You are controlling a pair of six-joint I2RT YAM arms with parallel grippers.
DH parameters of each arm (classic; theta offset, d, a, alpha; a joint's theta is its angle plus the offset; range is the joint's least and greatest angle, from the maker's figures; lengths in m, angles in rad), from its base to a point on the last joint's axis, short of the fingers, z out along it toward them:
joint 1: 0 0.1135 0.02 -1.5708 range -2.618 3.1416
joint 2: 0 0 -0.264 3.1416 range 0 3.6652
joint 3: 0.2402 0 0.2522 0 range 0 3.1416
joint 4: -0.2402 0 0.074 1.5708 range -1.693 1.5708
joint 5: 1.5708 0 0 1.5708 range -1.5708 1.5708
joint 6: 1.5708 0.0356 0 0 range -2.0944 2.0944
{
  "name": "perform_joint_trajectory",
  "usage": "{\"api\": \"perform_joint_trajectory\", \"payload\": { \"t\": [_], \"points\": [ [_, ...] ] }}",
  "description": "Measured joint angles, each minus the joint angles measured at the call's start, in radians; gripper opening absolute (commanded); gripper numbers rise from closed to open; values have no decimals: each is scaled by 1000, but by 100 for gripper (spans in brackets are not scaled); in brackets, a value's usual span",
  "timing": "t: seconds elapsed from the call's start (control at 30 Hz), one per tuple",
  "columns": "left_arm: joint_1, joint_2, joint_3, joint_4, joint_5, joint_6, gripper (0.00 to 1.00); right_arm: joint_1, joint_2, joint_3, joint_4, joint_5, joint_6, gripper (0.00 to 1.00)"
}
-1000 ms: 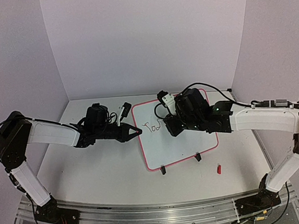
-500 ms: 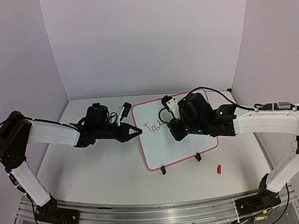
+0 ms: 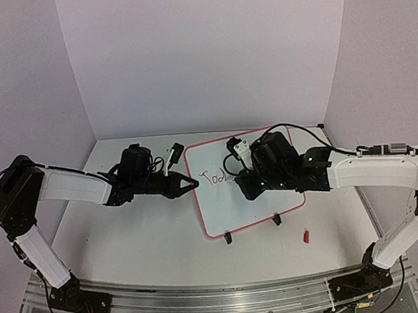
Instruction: Write a sentence on the whiteboard
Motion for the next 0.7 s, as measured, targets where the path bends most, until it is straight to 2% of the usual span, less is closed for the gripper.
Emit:
{"api": "perform_joint_trajectory", "payload": {
  "t": [0.47, 0.7],
  "points": [
    [0, 5, 7, -3, 2, 2, 0, -8, -128, -11, -30, 74, -5, 0],
    [0, 9, 13, -7, 3, 2, 0, -8, -111, -19, -32, 96, -4, 0]
  ]
}}
